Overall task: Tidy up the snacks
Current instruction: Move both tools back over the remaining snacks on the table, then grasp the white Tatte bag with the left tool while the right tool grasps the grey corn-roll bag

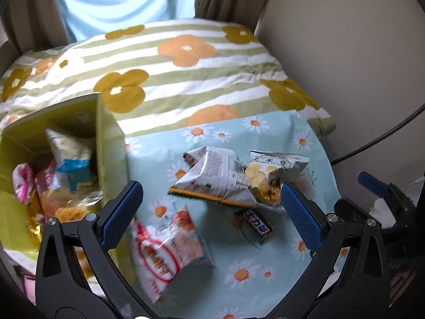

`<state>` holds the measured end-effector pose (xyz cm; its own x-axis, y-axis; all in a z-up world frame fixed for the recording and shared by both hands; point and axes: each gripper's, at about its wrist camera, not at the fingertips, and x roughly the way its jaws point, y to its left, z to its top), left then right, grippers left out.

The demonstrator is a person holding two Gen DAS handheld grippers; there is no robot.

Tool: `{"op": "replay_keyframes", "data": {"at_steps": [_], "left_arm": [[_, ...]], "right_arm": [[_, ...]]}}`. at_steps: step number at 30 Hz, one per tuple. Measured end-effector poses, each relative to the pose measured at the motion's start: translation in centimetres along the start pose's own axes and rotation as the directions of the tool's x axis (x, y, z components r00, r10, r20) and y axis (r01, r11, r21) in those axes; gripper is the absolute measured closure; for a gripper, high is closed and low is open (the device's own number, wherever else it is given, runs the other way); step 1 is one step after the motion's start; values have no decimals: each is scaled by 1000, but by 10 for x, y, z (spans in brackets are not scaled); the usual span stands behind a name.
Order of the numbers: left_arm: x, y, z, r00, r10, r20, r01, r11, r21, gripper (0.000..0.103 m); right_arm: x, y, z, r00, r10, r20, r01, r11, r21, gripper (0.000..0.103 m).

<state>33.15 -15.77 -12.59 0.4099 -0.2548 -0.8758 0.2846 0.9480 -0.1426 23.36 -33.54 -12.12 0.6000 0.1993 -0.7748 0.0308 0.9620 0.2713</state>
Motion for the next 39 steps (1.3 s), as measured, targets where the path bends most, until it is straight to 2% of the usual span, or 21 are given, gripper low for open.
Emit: {"op": "replay_keyframes", "data": {"at_steps": [5, 12, 18, 22, 26, 28, 30, 32, 33, 35, 39], "left_arm": [[53, -10, 22, 993, 15, -116, -11, 999, 31, 1], [117, -13, 31, 965, 15, -260, 2, 998, 64, 1], [143, -11, 33, 949, 26, -314, 0, 997, 81, 1], [153, -9, 31, 939, 32, -342, 1, 995, 97, 4], [155, -9, 27, 937, 17, -348, 22, 994, 107, 5], [157, -9, 25, 933, 0, -360, 42, 993, 108, 13], [160, -10, 22, 923, -18, -385, 64, 992, 105, 16], [166, -11, 18, 911, -21, -412, 71, 992, 107, 25], [170, -10, 15, 904, -7, -428, 62, 992, 114, 34], [170, -11, 13, 905, -2, -425, 62, 990, 128, 36], [164, -11, 13, 911, 3, -412, 62, 988, 144, 46]], "right_arm": [[28, -12, 1, 999, -10, -47, 12, 1000, 26, 0], [63, -21, 1, 994, -7, -105, 14, 997, 72, 0], [84, -21, 0, 991, 2, -135, 11, 995, 95, 0], [95, -18, -2, 988, 6, -152, 8, 996, 91, 0], [105, -14, -4, 987, -10, -162, 20, 998, 61, 0], [107, -12, -5, 987, -18, -160, 24, 999, 34, 0], [109, -8, -6, 987, -38, -157, 37, 999, -8, 0], [112, -6, -8, 985, -49, -164, 42, 998, -46, 0], [113, -4, -10, 984, -58, -169, 47, 997, -68, 0], [113, -3, -12, 985, -55, -163, 42, 996, -85, 0], [111, -7, -11, 988, -39, -149, 27, 996, -82, 0]]}}
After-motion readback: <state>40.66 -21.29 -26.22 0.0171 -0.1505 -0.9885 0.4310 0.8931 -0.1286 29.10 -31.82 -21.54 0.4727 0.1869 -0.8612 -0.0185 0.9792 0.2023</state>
